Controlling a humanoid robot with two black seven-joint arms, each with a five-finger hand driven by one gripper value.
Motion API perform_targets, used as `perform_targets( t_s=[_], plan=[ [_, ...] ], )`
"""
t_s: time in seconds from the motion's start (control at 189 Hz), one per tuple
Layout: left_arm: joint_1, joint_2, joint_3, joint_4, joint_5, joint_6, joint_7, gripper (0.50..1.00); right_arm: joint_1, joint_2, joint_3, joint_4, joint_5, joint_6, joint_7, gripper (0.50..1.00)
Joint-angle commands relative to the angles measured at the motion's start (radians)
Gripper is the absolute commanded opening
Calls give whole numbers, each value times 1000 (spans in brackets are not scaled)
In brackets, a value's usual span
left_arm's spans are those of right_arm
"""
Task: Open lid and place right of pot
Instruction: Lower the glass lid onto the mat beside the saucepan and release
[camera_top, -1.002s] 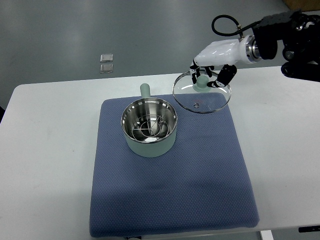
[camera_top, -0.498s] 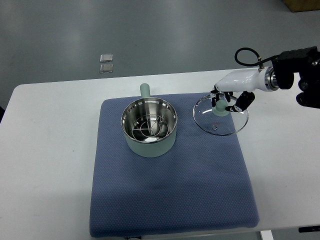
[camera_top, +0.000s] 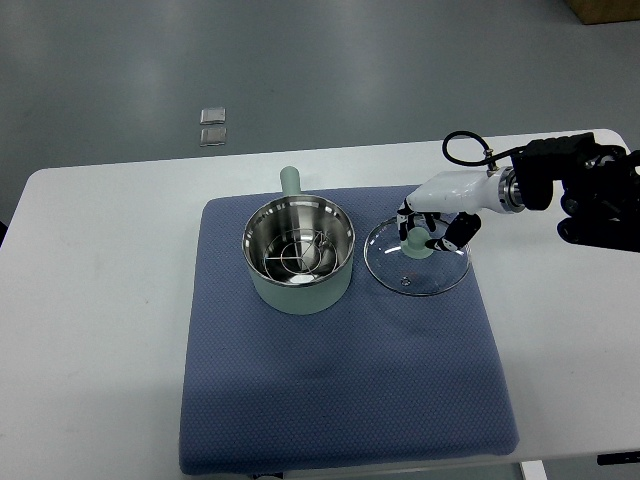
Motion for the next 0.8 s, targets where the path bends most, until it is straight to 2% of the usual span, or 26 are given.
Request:
perform_targets(
  t_s=[0.0, 0.684, 0.689, 0.694, 0.7, 0.705, 0.71, 0.716, 0.721, 0.726, 0.732, 0.742, 0.779, 0.795],
  plan=[
    [0, 0, 0, 0, 0, 0, 0, 1000, -15, 18, 0, -4, 2, -16, -9, 500],
    [0, 0, 0, 0, 0, 0, 0, 1000, -103, 56, 37, -48, 8, -28, -13, 500],
    [0, 0, 0, 0, 0, 1, 0, 1000, -103, 56, 37, -48, 8, -29, -13, 533],
    [0, 0, 0, 0, 0, 1, 0, 1000, -103, 56, 37, -48, 8, -29, -13, 533],
    [0, 0, 0, 0, 0, 0, 0, 1000, -103, 56, 37, -48, 8, -31, -12, 578],
    [0, 0, 0, 0, 0, 0, 0, 1000, -103, 56, 37, -48, 8, -31, -12, 578],
    [0, 0, 0, 0, 0, 0, 0, 1000, -103, 56, 37, -48, 8, -32, -12, 621],
    [0, 0, 0, 0, 0, 0, 0, 1000, -103, 56, 37, -48, 8, -32, -12, 621],
    [0, 0, 0, 0, 0, 0, 0, 1000, -103, 55, 37, -48, 8, -34, -12, 653],
    [0, 0, 0, 0, 0, 0, 0, 1000, -103, 55, 37, -48, 8, -34, -12, 654],
    [0, 0, 0, 0, 0, 0, 0, 1000, -103, 55, 39, -48, 8, -37, -12, 678],
    [0, 0, 0, 0, 0, 0, 0, 1000, -103, 55, 39, -48, 8, -37, -12, 678],
    [0, 0, 0, 0, 0, 0, 0, 1000, -104, 55, 39, -48, 10, -46, -10, 735],
    [0, 0, 0, 0, 0, 0, 0, 1000, -104, 55, 39, -48, 10, -46, -10, 735]
  ],
)
